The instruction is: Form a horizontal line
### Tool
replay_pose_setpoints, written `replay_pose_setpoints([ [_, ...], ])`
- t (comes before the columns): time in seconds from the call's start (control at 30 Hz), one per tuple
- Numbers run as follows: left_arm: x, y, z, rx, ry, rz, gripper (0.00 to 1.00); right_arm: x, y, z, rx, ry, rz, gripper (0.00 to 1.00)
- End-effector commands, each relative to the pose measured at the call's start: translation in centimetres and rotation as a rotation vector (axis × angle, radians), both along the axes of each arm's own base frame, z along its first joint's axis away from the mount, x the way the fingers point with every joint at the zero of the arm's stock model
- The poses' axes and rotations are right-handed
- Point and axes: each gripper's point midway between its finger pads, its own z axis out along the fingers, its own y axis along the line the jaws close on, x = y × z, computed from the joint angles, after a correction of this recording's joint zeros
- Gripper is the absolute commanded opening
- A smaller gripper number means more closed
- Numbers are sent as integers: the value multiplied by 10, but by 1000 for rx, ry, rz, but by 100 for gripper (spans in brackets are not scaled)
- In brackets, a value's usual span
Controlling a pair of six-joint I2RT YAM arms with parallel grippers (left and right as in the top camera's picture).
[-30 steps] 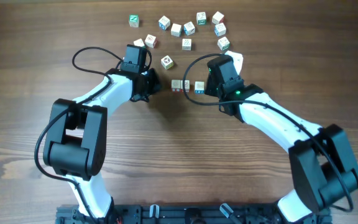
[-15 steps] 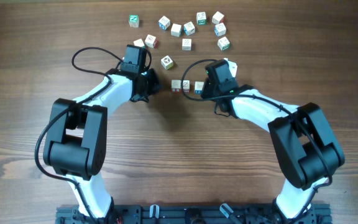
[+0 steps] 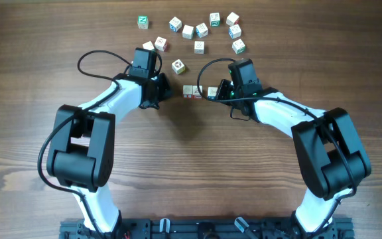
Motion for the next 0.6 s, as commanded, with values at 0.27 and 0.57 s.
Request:
replay_pose_setpoints([
  [0.27, -35, -23, -40, 30, 101, -76, 12, -6, 5, -11, 11, 15, 47, 4],
  [0.57, -32, -20, -40, 47, 92, -68, 11, -5, 5, -11, 11, 13, 48, 4],
])
